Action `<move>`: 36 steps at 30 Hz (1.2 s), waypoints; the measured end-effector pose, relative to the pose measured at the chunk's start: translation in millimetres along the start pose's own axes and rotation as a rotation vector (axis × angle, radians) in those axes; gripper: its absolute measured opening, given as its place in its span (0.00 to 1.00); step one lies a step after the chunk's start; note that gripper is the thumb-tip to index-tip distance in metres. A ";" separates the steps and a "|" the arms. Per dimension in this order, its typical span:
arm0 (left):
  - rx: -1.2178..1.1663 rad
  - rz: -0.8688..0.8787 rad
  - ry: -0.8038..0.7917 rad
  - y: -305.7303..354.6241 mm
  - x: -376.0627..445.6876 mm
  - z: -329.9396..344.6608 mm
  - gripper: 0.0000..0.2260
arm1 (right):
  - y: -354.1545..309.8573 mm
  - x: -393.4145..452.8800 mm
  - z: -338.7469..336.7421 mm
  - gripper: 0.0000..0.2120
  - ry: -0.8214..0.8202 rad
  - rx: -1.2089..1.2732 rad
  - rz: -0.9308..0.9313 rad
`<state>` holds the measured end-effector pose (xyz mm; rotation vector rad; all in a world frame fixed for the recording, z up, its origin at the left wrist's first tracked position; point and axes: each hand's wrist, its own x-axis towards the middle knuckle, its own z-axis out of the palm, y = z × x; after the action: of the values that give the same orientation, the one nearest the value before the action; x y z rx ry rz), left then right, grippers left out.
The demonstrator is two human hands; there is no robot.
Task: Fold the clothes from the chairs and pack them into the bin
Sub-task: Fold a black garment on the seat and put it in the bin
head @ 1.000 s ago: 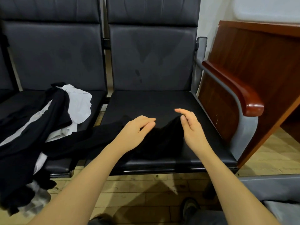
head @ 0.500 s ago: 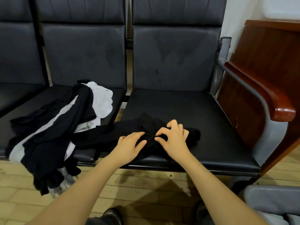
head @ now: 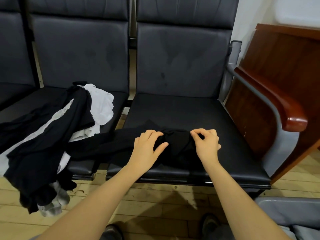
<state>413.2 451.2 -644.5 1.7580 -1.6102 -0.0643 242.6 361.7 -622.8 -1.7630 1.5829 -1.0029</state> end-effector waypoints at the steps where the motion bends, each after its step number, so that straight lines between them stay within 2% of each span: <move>1: 0.000 0.002 -0.027 -0.5 1.1 3.3 0.17 | 1.1 1.8 -1.0 0.06 -0.006 -0.008 -0.002; 6: -0.215 -0.074 -0.146 2.5 11.0 17.0 0.14 | 7.9 8.4 -6.8 0.06 0.026 -0.066 -0.003; 9: -0.229 -0.101 -0.132 9.2 18.9 28.0 0.08 | 10.9 8.4 -10.5 0.05 0.019 -0.084 -0.035; 12: -0.216 -0.159 -0.125 14.6 24.1 36.0 0.02 | 9.9 4.4 -13.5 0.04 -0.012 -0.094 -0.145; 15: -0.287 -0.180 -0.083 19.4 31.5 31.6 0.02 | 6.3 -1.4 -16.8 0.05 -0.042 -0.109 -0.240; 18: -0.464 -0.186 -0.046 24.8 41.6 13.8 0.03 | -1.3 -9.4 -16.3 0.11 -0.099 -0.162 -0.287; 24: -0.439 -0.091 0.049 40.0 49.6 -17.2 0.04 | -27.2 -19.5 -17.6 0.13 -0.130 0.014 -0.259; 28: -0.468 -0.047 0.076 55.4 58.0 -34.4 0.03 | -37.7 -22.9 -21.2 0.04 -0.095 0.127 -0.259; 31: -0.480 -0.054 0.095 58.4 57.9 -36.0 0.03 | -33.6 -17.2 -28.2 0.05 -0.026 0.304 -0.216; 34: -0.431 -0.070 -0.019 49.6 51.7 -22.7 0.05 | -20.3 -12.3 -35.0 0.06 -0.024 0.275 -0.144; 36: -0.326 -0.081 -0.134 39.8 43.0 -9.3 0.07 | -7.9 -10.5 -34.8 0.08 -0.019 0.074 -0.129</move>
<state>393.5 420.3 -597.9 1.5892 -1.5216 -0.4657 218.2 375.7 -598.5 -1.8368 1.4171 -1.0872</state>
